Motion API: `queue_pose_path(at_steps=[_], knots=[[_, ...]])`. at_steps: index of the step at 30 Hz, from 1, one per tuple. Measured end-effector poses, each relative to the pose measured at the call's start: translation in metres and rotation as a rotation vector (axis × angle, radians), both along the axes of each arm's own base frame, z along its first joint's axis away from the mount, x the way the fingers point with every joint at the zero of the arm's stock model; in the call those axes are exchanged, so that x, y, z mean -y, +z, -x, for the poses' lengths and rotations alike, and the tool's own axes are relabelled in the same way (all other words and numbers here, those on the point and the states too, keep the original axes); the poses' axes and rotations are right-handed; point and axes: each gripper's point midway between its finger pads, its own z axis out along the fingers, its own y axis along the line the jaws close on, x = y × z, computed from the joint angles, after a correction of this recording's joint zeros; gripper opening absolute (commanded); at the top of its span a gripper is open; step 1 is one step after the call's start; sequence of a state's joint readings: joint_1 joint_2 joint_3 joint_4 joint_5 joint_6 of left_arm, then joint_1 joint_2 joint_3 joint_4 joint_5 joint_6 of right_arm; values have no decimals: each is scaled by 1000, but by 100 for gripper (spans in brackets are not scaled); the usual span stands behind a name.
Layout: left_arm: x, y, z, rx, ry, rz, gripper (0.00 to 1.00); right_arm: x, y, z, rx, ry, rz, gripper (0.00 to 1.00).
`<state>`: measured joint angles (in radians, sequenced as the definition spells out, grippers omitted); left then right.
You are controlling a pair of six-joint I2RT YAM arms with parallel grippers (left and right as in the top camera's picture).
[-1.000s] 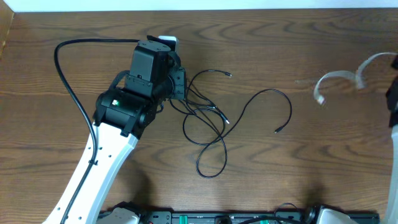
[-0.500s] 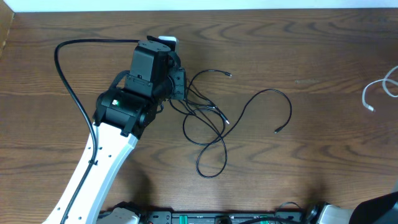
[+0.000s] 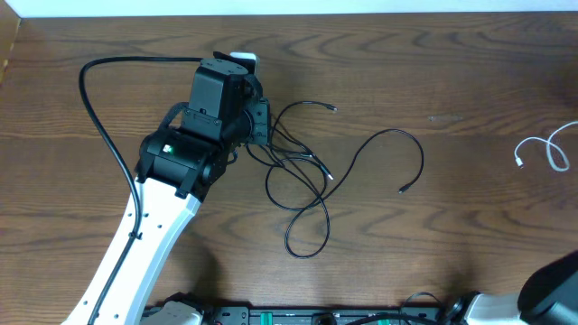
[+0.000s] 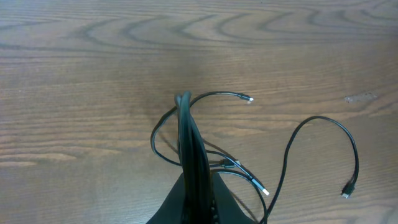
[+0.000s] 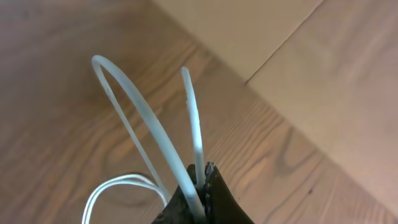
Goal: Untangle cables
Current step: 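Place the white cable at the right table edge with the right gripper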
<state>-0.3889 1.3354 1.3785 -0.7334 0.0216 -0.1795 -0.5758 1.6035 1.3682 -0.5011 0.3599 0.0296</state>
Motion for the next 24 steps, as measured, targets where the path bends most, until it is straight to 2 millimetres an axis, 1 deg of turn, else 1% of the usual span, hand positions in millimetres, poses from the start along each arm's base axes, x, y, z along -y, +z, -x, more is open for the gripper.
queue_pose_path(at_steps=[1,4,5,7,9,13,15,17,24], knots=[[0,0,0,0,0,0,7,-1,-11,-1,-21,5,-25,1],[0,0,0,0,0,0,7,-5,-33,-2,-68,20,-77,1],[0,0,0,0,0,0,7,-8,-47,-2,-94,28,-114,1],[0,0,0,0,0,0,7,-9,-64,1,-135,25,-155,1],[0,0,0,0,0,0,7,-11,-88,6,-189,17,-208,1],[0,0,0,0,0,0,7,-13,-119,15,-261,1,-272,1],[0,0,0,0,0,0,7,-12,-128,18,-283,-7,-292,1],[0,0,0,0,0,0,8,-9,-133,22,-290,-20,-303,1],[0,0,0,0,0,0,8,4,-133,34,-275,-71,-314,1]])
